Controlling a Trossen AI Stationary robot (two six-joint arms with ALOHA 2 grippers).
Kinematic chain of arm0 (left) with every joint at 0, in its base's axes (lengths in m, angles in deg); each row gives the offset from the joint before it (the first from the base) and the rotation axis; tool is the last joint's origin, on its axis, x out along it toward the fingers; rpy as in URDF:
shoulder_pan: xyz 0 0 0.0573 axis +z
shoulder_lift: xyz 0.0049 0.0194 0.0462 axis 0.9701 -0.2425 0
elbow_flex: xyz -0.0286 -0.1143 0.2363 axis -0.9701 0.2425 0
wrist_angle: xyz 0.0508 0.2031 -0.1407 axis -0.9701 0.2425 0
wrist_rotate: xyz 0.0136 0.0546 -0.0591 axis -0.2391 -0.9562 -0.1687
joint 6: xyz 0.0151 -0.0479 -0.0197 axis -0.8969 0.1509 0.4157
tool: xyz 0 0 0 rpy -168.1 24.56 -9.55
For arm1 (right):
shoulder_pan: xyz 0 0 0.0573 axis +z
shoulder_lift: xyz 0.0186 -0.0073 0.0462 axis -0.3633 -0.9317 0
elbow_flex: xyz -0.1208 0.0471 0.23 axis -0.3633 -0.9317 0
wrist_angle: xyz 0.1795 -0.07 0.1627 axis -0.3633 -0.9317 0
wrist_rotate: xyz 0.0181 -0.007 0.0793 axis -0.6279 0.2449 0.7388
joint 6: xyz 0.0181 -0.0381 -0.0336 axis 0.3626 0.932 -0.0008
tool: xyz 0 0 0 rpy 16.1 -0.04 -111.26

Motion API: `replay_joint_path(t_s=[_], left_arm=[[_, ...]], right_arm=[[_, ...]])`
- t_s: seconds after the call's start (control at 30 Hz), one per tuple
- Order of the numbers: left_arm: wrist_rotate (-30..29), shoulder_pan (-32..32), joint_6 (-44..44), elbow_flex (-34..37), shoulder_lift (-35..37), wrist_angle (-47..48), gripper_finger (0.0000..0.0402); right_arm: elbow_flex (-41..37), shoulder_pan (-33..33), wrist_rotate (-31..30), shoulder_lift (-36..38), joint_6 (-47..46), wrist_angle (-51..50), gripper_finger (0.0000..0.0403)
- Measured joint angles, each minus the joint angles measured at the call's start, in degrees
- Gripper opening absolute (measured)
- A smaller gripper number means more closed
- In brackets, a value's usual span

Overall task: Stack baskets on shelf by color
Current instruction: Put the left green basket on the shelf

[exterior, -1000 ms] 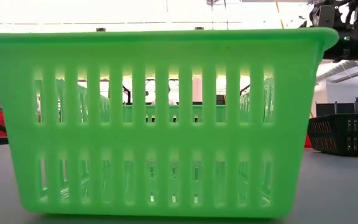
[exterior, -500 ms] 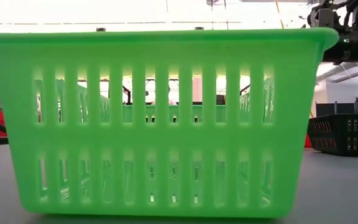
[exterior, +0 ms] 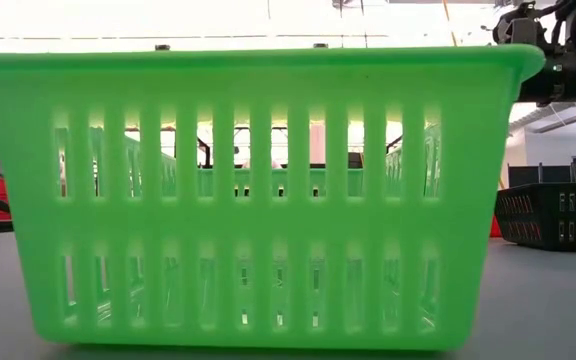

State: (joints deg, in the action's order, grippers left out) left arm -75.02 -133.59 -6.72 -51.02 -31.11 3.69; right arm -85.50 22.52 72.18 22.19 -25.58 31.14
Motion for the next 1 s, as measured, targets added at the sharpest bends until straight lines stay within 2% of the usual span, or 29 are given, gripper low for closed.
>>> replay_joint_path(t_s=[0.17, 0.33, 0.43, 0.57, 0.67, 0.73, 0.83, 1.0], left_arm=[[0.86, -0.42, 5.61, 3.25, 0.02, -3.71, 0.0048], [1.36, 0.33, 15.27, 6.31, 0.00, -4.90, 0.0099], [1.31, 1.24, 12.76, 6.37, 0.00, -4.90, 0.0143], [1.57, 1.84, 9.39, 6.37, 0.00, -4.90, 0.0205], [3.93, 1.84, 6.44, 6.37, 0.00, -4.81, 0.0245], [7.53, 1.86, 3.87, 6.37, 0.00, -4.44, 0.0265], [12.84, 1.73, 2.19, 6.37, 0.00, -2.46, 0.0283], [13.77, 1.70, -0.63, 6.37, -2.42, -0.82, 0.0280]], right_arm=[[0.01, 0.00, 0.03, 0.00, -0.02, -0.36, 0.0071], [0.00, 0.02, 3.39, 0.00, -0.04, -0.72, 0.0071], [0.01, 0.03, 5.90, 0.00, -0.04, -0.71, 0.0071], [0.01, 0.04, 6.03, 0.00, -0.51, -0.76, 0.0071], [0.02, 0.04, 6.03, 0.02, -1.53, -1.90, 0.0071], [0.02, 0.04, 6.05, 0.01, -2.08, -3.02, 0.0071], [0.00, 0.04, 6.05, 0.00, -3.15, -3.82, 0.0071], [0.02, 0.04, 6.11, 0.00, -4.56, -3.89, 0.0071]])
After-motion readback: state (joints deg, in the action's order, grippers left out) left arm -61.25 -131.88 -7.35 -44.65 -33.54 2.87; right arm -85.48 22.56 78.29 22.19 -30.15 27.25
